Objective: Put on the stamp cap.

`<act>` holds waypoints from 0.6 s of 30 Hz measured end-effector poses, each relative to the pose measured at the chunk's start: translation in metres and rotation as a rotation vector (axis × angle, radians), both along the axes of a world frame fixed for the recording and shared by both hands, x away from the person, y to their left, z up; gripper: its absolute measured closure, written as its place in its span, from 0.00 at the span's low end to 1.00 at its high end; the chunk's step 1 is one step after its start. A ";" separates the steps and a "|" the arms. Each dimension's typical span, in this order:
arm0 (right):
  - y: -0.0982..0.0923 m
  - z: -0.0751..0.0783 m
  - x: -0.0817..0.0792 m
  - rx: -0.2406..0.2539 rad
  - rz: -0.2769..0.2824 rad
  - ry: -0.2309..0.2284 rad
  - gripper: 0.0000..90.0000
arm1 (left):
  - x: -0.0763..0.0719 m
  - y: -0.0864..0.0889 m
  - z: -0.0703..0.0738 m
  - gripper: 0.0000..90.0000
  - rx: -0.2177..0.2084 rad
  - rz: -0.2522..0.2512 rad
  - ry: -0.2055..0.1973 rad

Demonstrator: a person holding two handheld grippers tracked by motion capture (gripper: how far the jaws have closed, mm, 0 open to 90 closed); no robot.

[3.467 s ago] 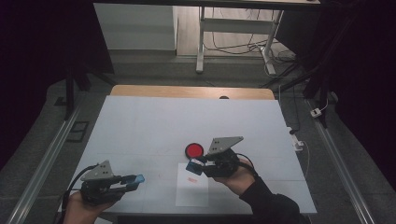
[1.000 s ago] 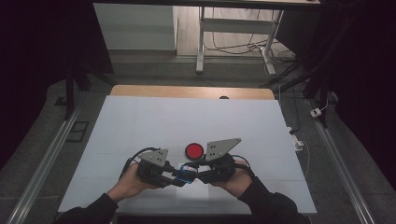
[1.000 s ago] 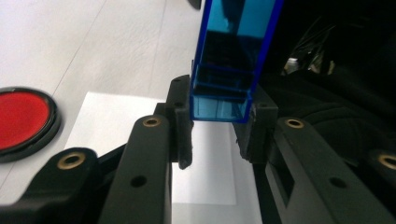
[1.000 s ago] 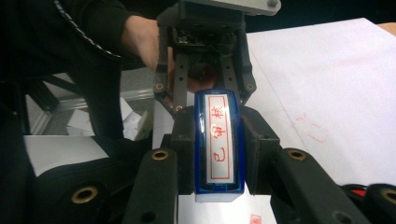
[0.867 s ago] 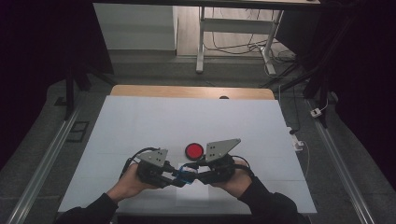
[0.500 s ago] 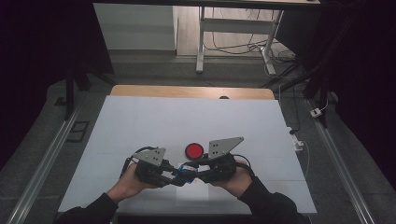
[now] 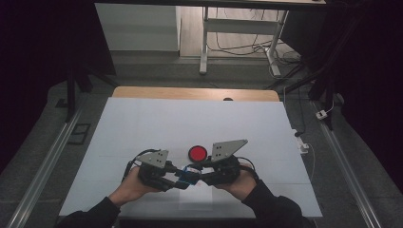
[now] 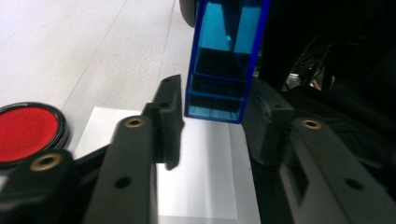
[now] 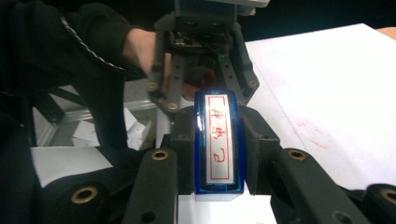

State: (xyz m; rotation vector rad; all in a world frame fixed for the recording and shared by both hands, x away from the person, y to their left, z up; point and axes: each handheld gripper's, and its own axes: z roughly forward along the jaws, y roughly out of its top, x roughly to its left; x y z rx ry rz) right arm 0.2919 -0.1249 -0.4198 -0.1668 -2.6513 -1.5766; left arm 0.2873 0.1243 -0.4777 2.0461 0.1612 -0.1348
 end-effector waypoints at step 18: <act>-0.002 0.000 0.001 -0.003 -0.035 -0.015 0.77 | -0.003 0.008 0.004 0.48 0.061 0.120 0.015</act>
